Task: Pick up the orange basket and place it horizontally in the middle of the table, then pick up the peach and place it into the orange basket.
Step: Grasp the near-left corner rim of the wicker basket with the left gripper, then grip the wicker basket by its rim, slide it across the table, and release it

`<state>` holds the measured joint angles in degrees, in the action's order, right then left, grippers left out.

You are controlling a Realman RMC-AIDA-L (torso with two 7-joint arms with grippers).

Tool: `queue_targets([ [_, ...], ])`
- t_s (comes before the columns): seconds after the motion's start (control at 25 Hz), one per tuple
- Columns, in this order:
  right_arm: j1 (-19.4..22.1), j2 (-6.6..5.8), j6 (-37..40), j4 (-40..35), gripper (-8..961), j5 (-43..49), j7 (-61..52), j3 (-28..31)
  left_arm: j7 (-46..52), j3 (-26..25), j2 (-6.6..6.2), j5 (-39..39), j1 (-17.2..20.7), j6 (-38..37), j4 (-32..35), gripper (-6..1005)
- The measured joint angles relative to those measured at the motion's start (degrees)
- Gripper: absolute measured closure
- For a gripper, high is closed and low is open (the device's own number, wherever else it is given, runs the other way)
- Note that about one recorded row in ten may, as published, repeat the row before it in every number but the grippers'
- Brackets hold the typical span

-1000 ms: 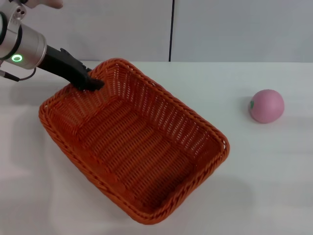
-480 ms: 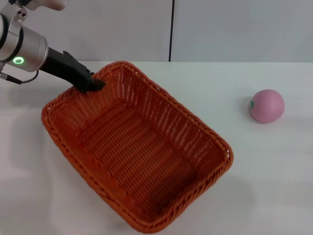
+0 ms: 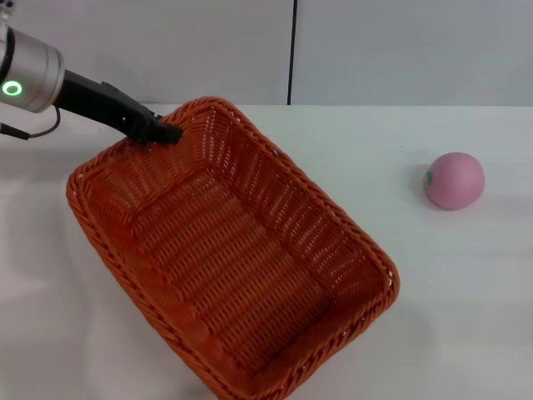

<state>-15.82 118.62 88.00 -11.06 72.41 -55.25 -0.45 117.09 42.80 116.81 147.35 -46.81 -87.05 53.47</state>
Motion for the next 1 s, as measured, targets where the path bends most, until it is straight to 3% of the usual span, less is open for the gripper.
queue_targets([
  [0.12, 0.0, -0.01, 0.0, 0.0, 316, 0.0, 0.0, 0.1, 0.2, -1.0, -0.19, -0.1, -0.2, -0.6, -0.3, 810],
  [0.2, 0.1, -0.02, 0.0, 0.0, 316, 0.0, 0.0, 0.2, 1.2, -3.6, -1.82, -4.8, -0.4, -4.2, -1.4, 814],
  [0.32, 0.1, -0.05, 0.1, 0.1, 316, 0.0, -0.1, 0.2, 1.2, -3.6, -1.82, -4.8, -0.4, -4.2, -1.4, 821],
  [0.4, 0.2, -0.06, 0.1, 0.1, 316, 0.0, -0.1, 0.3, 6.8, -4.9, -3.02, -7.3, -0.2, -5.0, -2.0, 825],
  [0.64, 0.2, -0.14, -0.2, 0.1, 317, 0.0, -0.1, 0.3, 10.9, -8.2, -3.21, -7.4, 0.3, -3.7, -2.2, 824],
  [1.0, -0.4, -0.24, -0.3, -0.2, 317, 0.0, -0.1, 0.1, 18.4, -8.0, -3.77, -7.0, 1.6, -1.3, -2.7, 824],
])
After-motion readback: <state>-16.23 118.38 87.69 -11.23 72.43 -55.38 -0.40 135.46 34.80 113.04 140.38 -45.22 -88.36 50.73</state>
